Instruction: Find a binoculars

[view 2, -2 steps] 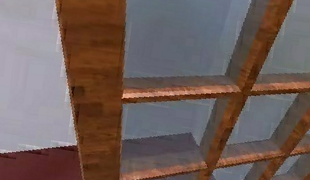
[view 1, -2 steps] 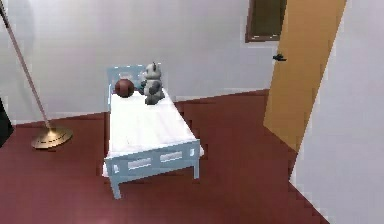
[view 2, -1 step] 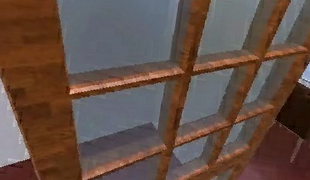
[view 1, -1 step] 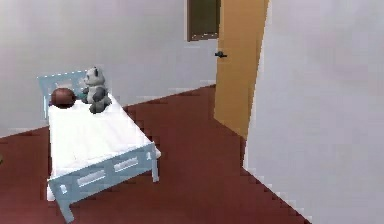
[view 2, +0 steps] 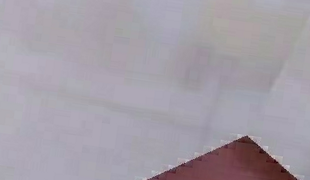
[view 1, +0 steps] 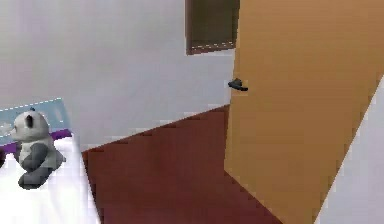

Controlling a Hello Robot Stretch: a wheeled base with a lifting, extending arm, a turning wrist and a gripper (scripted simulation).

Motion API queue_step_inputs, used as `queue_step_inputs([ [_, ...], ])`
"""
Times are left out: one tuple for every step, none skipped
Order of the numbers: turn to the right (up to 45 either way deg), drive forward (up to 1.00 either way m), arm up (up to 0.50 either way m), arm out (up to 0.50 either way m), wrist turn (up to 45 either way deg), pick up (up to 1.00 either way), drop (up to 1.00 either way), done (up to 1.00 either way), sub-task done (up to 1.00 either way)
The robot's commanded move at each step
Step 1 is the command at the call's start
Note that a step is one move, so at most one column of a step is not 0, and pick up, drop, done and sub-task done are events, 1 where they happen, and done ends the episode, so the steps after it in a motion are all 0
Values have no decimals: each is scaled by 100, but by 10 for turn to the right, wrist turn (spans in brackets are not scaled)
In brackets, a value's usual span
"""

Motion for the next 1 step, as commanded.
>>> queue_step_inputs([
  [0,100,0,0,0,0,0,0,0],
])
